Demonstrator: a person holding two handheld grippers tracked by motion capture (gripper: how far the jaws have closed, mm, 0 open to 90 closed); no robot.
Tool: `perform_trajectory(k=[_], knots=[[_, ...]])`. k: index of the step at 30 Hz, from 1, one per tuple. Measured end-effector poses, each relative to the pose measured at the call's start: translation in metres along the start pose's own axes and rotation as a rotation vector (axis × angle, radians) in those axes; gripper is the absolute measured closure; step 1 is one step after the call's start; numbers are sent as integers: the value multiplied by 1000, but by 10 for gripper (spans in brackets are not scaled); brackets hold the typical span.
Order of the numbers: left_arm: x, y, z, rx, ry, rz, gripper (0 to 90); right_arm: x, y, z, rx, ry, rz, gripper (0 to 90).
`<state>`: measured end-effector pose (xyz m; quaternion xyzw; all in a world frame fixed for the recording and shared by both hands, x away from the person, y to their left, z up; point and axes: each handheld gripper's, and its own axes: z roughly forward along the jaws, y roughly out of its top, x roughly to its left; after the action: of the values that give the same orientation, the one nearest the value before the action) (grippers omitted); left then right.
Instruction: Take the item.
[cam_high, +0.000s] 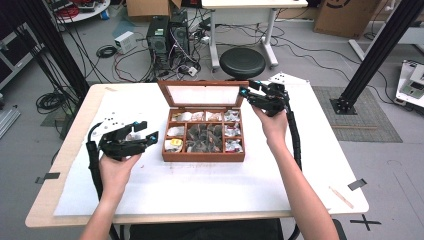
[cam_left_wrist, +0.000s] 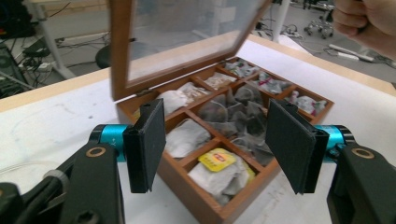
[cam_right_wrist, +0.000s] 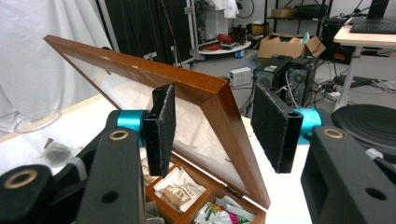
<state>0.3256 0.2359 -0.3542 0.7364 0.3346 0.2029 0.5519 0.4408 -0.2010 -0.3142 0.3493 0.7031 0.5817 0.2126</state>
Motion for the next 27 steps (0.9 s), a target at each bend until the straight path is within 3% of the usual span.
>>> perform_trajectory(k=[7,17,27], knots=[[-15,-7,5,-9,-30,23,375,0,0,0,-1,1,0,512],[-13,-14,4,-17,-12,10,359,-1,0,1,-5,3,3,512],[-17,-14,7,-22,-22,16,353,-1,0,1,-5,1,2,512]])
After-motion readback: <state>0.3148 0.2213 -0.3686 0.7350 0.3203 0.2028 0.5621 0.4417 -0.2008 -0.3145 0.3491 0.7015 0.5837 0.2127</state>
